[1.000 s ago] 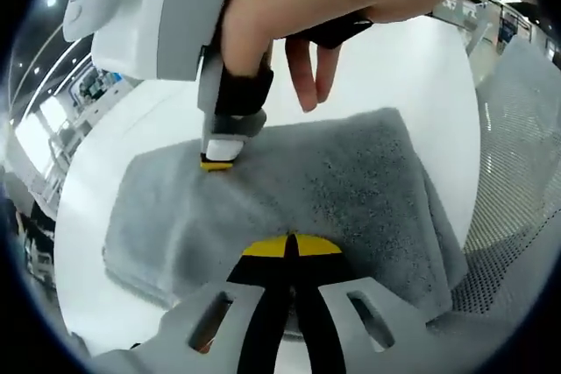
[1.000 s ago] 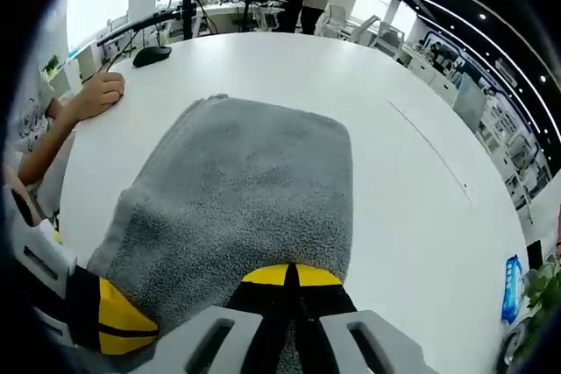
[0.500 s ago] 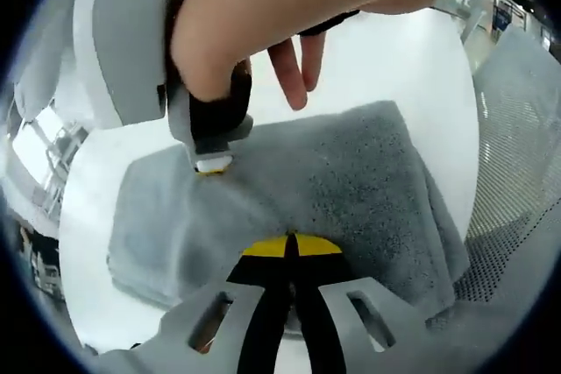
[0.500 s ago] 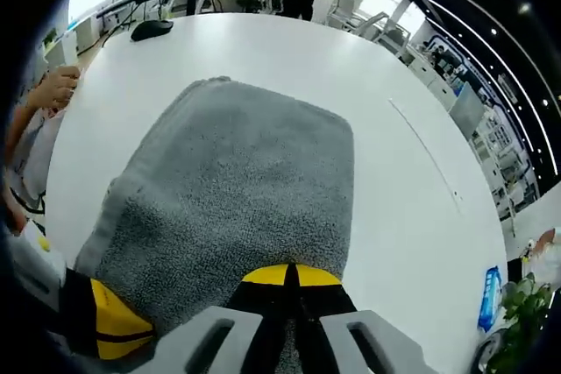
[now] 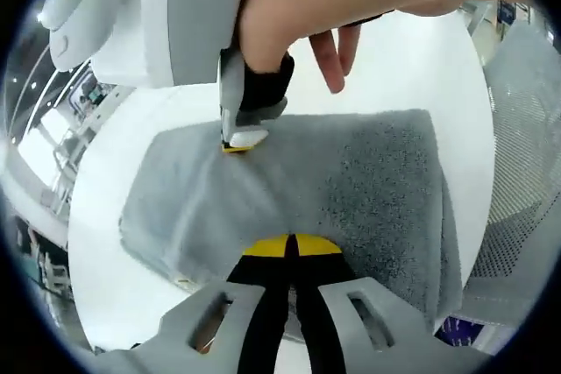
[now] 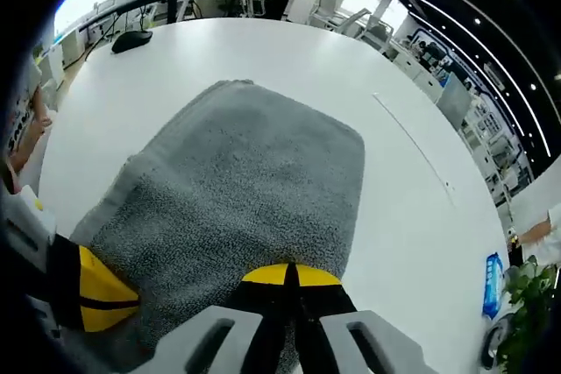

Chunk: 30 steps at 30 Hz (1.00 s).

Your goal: Open the folded towel by lifting each exposed corner and separating the folded layers until the towel lies flat within the target outline without major curled edges

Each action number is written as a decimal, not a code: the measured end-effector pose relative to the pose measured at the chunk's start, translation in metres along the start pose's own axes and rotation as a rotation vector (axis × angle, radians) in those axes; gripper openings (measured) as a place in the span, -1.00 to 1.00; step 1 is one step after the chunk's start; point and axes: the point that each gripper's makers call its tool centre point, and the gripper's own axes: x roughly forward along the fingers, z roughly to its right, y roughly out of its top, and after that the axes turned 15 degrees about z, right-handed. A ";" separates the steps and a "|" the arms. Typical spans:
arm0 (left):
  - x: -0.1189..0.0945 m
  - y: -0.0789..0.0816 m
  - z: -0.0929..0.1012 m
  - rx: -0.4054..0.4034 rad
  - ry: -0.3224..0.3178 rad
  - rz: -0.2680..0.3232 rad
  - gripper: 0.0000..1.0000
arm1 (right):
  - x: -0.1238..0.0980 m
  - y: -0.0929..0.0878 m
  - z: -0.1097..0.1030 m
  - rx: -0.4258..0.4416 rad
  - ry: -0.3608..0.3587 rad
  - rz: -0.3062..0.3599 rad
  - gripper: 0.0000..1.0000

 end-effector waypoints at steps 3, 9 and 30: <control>0.000 -0.001 -0.002 0.032 0.009 -0.006 -1.00 | -0.001 0.000 0.000 0.013 -0.006 0.003 -1.00; -0.001 -0.001 -0.004 0.005 0.004 -0.002 -1.00 | -0.002 0.000 -0.001 0.028 -0.005 0.013 -1.00; -0.010 -0.011 -0.016 0.013 0.029 -0.023 -1.00 | -0.016 -0.013 0.000 0.017 -0.020 -0.009 -1.00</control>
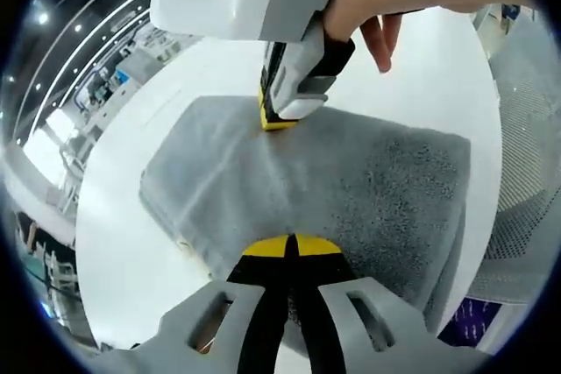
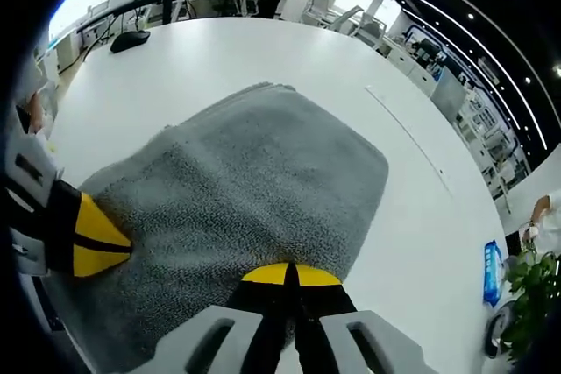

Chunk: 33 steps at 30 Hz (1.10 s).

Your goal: Open the folded towel by lifting each exposed corner and separating the folded layers until the towel lies flat within the target outline without major curled edges

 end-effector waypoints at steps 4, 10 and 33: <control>0.000 0.000 0.000 -0.001 -0.008 -0.002 -1.00 | -0.001 -0.001 0.000 0.010 -0.002 0.003 -1.00; 0.000 -0.001 -0.002 0.000 -0.010 0.003 -1.00 | -0.003 -0.004 0.000 0.013 -0.012 0.002 -1.00; 0.001 -0.001 -0.003 0.030 -0.003 -0.006 -1.00 | -0.006 -0.007 -0.001 0.030 -0.009 0.011 -1.00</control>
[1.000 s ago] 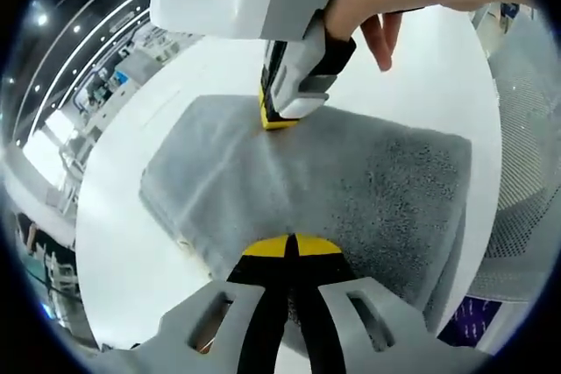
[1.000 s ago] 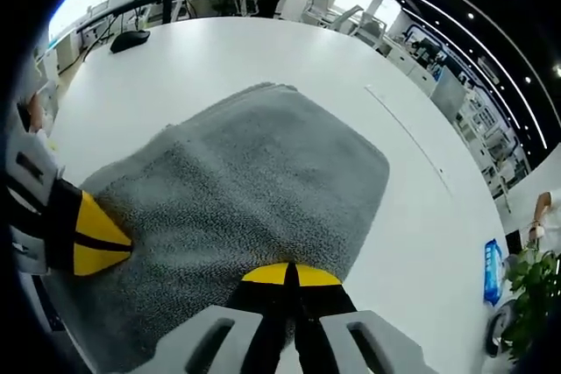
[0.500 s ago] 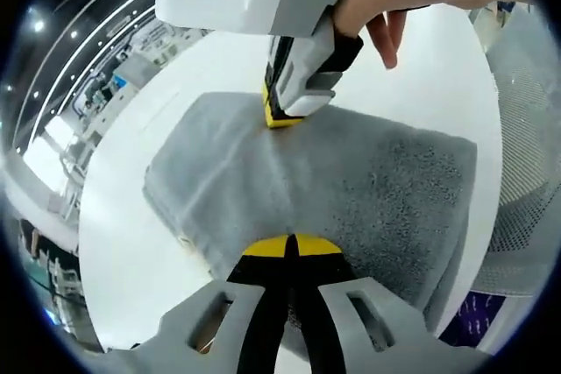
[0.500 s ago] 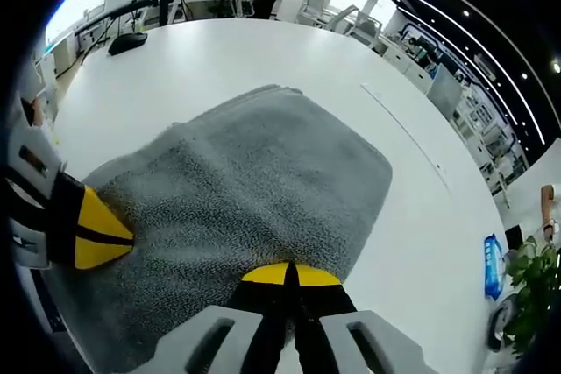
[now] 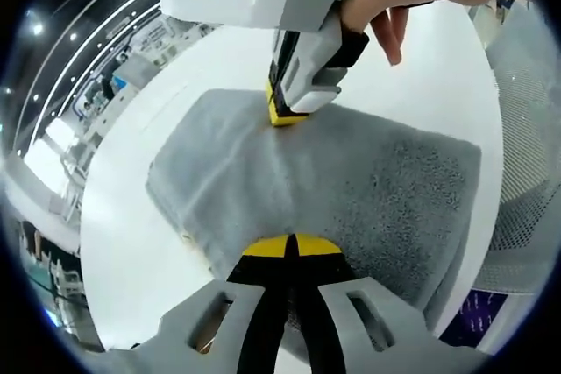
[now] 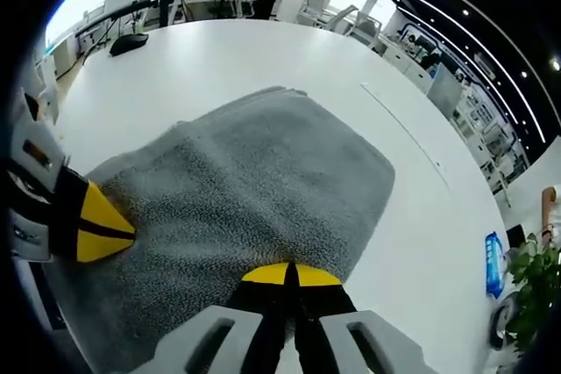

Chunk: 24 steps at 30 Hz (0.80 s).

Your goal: Open the folded towel by lifting each exposed corner and separating the folded layers until the towel lies flat within the target outline without major curled edges

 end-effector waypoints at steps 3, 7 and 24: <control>-0.001 0.000 0.000 0.010 0.004 -0.005 -1.00 | 0.000 -0.001 0.000 -0.006 0.000 0.000 -1.00; -0.001 -0.001 -0.001 0.016 0.006 -0.008 -1.00 | -0.001 -0.001 0.000 -0.003 0.000 0.002 -1.00; -0.008 -0.005 -0.001 -0.006 0.010 0.017 -1.00 | -0.002 -0.002 -0.002 0.002 -0.019 0.019 -1.00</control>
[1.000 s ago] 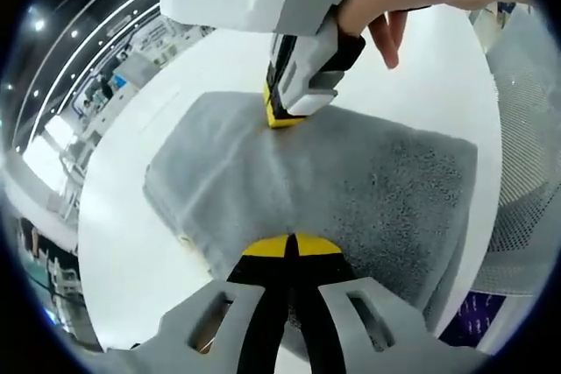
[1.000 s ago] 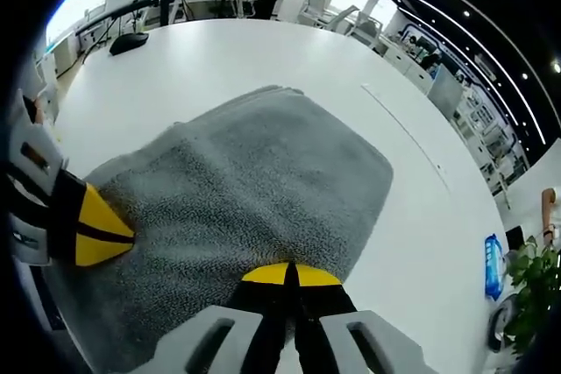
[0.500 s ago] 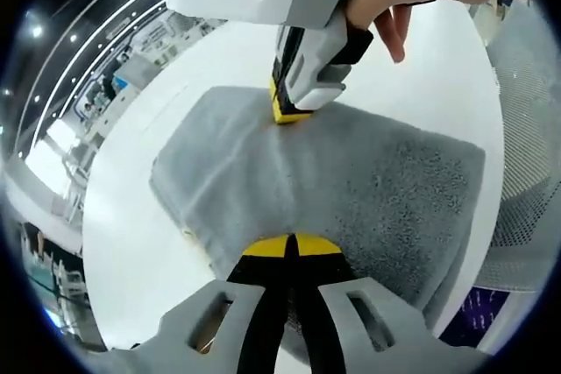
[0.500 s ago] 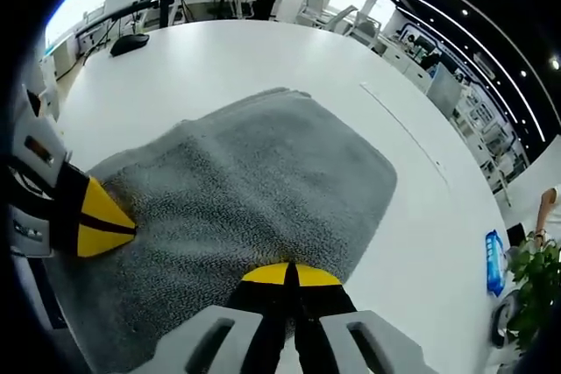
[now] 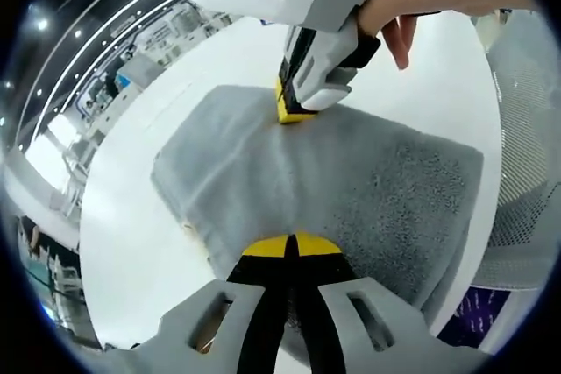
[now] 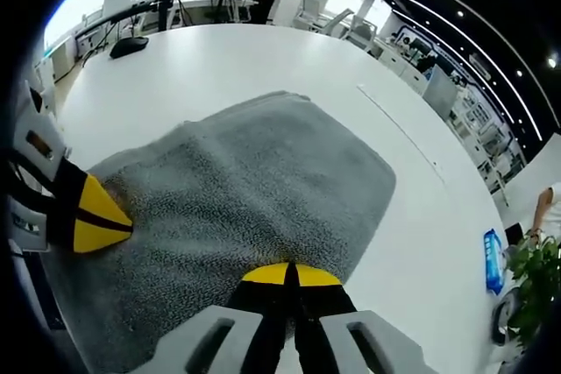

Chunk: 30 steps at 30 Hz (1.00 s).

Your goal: Open the folded towel by lifting each exposed corner and separating the folded layers until the towel lies flat within the target outline without major curled edges

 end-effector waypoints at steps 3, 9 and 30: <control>-0.001 -0.001 0.000 0.025 -0.004 -0.002 -1.00 | -0.001 0.000 -0.003 -0.005 -0.009 -0.002 -1.00; -0.004 -0.003 -0.001 0.007 -0.006 0.016 -1.00 | -0.005 0.000 -0.006 0.009 -0.027 0.008 -1.00; -0.008 0.000 -0.005 -0.313 0.073 0.218 -0.99 | -0.004 0.002 -0.005 0.130 0.024 0.116 -1.00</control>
